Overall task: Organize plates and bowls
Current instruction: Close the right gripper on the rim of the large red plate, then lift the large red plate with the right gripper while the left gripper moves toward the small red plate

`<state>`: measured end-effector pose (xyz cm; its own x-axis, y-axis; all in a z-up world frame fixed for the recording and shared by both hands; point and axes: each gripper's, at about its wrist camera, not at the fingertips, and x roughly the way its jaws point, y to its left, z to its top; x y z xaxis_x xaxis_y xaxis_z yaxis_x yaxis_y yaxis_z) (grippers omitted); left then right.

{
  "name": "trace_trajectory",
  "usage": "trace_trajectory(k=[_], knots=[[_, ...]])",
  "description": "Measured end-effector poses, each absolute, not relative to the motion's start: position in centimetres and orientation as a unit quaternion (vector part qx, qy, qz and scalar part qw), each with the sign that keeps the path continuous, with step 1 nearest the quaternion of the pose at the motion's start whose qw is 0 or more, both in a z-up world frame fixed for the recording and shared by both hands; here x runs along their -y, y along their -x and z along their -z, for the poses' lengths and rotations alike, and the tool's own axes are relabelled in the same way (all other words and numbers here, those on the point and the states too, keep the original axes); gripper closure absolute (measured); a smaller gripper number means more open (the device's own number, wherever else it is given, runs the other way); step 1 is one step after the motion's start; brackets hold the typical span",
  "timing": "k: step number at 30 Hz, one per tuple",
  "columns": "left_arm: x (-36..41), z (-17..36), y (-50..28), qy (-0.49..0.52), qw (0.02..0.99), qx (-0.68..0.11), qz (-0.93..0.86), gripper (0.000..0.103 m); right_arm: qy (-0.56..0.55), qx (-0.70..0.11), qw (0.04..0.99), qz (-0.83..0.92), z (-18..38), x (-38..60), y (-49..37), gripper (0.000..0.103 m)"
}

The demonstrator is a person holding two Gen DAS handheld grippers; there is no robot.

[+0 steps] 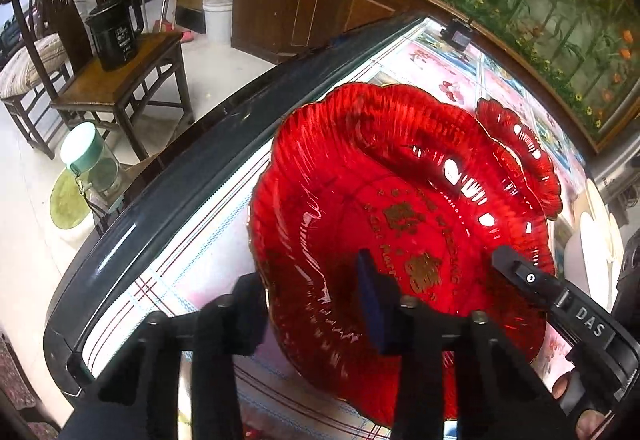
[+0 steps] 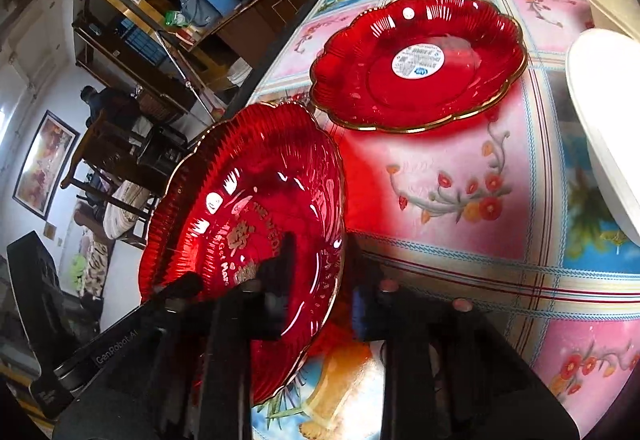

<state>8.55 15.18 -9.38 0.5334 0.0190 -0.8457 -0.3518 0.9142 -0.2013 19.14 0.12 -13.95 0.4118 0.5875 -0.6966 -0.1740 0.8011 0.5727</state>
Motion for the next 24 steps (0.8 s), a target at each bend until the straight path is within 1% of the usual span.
trace_trajectory(k=[1, 4, 6, 7, 14, 24], knots=[[-15.1, 9.4, -8.6, 0.174, 0.858, -0.471, -0.110, 0.071, -0.211, -0.490, 0.813, -0.233, 14.0, -0.1, -19.1, 0.091], [-15.2, 9.4, -8.5, 0.168, 0.859, -0.469, -0.114, 0.077, -0.213, -0.487, 0.815, -0.231, 14.0, 0.0, -19.0, 0.091], [-15.4, 9.4, -8.4, 0.168, 0.860, -0.469, -0.116, 0.084, -0.202, -0.484, 0.821, -0.226, 13.8, -0.1, -18.9, 0.091], [-15.4, 9.4, -8.4, 0.166, 0.860, -0.468, -0.117, 0.085, -0.196, -0.483, 0.824, -0.223, 13.7, -0.2, -18.7, 0.091], [-15.8, 9.3, -7.2, 0.163, 0.859, -0.471, -0.118, 0.085, -0.179, -0.485, 0.825, -0.226, 13.4, -0.7, -18.1, 0.091], [-16.9, 9.2, -3.8, 0.166, 0.855, -0.474, -0.131, 0.084, -0.157, -0.490, 0.821, -0.247, 13.4, -2.2, -14.7, 0.090]])
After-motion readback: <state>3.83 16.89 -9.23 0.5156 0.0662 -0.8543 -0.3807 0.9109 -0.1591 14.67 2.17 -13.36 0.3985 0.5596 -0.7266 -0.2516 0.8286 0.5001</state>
